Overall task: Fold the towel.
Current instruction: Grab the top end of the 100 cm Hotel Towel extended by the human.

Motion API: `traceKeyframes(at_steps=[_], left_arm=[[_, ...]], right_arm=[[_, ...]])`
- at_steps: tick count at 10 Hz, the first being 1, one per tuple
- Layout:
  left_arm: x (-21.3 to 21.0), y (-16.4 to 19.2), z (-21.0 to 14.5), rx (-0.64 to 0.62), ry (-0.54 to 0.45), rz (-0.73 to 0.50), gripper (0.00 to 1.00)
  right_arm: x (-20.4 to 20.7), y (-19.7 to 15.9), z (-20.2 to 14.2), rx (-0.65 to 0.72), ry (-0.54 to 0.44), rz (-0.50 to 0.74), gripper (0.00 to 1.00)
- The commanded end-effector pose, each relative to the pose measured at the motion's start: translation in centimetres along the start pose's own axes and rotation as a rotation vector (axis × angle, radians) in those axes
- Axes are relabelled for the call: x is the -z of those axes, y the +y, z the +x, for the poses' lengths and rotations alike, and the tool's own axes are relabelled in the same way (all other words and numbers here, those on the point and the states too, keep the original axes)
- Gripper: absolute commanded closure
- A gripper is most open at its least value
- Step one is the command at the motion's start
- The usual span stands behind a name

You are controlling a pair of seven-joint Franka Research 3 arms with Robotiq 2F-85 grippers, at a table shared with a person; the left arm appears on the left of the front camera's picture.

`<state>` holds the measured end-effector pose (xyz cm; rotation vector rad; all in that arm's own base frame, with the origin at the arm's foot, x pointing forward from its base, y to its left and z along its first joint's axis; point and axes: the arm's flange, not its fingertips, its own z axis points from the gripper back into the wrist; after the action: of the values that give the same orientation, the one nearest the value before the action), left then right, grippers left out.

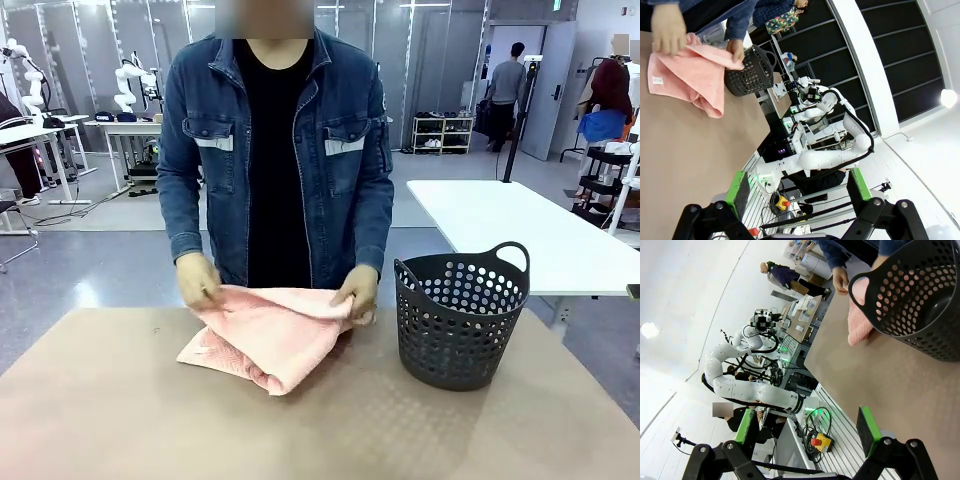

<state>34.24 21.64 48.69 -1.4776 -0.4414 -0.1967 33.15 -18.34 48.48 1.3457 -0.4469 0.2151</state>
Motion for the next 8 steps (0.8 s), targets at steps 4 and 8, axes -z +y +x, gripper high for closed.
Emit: traceKeyframes(at_steps=[4,8], left_arm=[[0.02,-0.19,0.04,0.022,-0.008,-0.025,0.00],[0.02,-0.19,0.04,0.022,-0.008,-0.025,0.00]], right_arm=[[-0.08,0.21,0.24,-0.014,-0.005,0.012,0.00],[-0.08,0.21,0.24,-0.014,-0.005,0.012,0.00]])
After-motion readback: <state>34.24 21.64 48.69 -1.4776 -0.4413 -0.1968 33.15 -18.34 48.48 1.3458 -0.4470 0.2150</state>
